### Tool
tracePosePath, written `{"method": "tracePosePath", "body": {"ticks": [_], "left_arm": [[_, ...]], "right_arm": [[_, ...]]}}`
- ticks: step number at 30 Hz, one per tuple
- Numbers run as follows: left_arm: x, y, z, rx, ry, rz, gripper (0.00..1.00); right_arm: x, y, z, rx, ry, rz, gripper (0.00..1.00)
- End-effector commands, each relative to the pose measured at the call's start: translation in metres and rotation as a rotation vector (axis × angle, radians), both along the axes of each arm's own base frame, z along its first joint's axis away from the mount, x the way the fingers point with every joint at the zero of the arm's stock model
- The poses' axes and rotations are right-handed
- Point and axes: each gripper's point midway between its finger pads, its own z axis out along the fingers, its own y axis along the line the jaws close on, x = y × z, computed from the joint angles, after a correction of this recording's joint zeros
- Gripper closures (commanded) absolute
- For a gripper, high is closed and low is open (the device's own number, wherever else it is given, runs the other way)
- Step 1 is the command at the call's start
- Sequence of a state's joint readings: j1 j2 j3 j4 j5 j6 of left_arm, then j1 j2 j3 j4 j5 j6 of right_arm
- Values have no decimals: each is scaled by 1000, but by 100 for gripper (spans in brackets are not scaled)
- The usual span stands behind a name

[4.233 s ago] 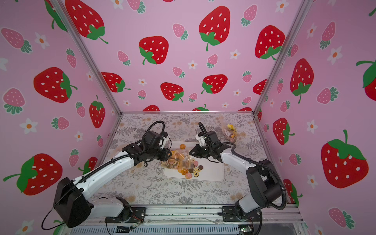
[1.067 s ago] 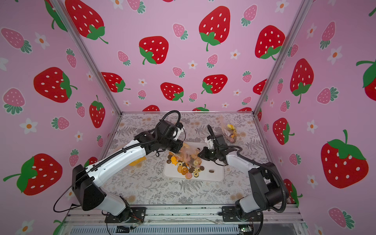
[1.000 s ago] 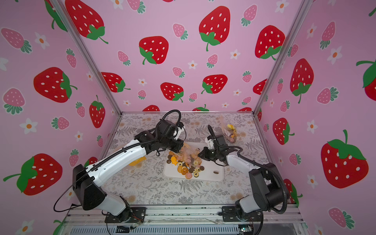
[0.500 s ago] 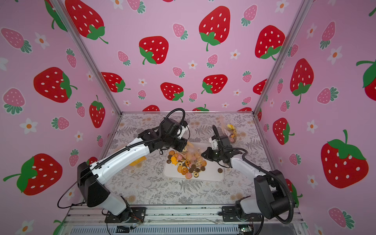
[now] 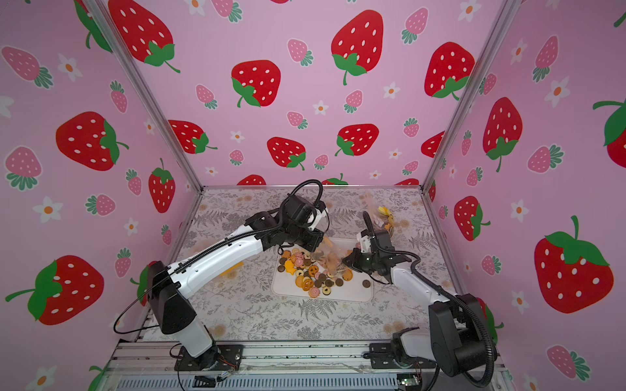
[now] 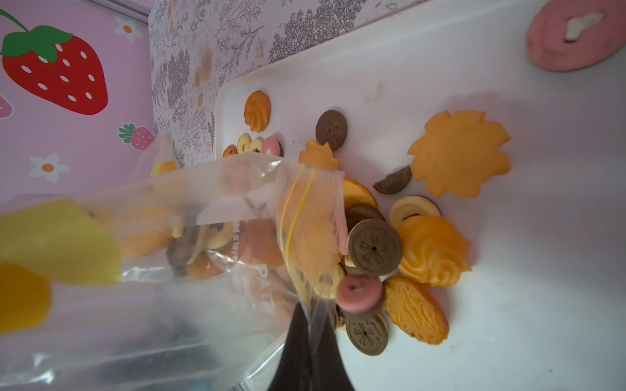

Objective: Pour cookies out of the ziploc bag
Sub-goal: 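Pour the cookies out of the ziploc bag onto the tray.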

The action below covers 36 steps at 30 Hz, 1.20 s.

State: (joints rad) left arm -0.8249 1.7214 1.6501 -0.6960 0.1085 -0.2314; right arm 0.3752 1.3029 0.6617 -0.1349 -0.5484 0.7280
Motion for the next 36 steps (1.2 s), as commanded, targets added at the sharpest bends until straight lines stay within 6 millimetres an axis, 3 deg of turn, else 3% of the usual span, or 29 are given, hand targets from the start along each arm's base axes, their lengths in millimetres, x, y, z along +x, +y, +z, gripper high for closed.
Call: {"method": "tracePosePath", "body": {"ticks": [1, 5, 11, 24, 36], "left_arm": [[2, -9, 29, -53, -53, -20, 100], [3, -12, 32, -52, -55, -27, 100], [4, -17, 40, -48, -62, -39, 100], [2, -23, 32, -30, -45, -50, 100], [5, -4, 51, 24, -104, -23, 100]], "right_arm": [[-2, -5, 6, 0, -14, -6, 100], [-1, -7, 10, 2, -18, -13, 86], [-1, -10, 13, 0, -21, -20, 80], [-1, -12, 10, 1, -13, -18, 80], [1, -10, 11, 6, -16, -12, 77]]}}
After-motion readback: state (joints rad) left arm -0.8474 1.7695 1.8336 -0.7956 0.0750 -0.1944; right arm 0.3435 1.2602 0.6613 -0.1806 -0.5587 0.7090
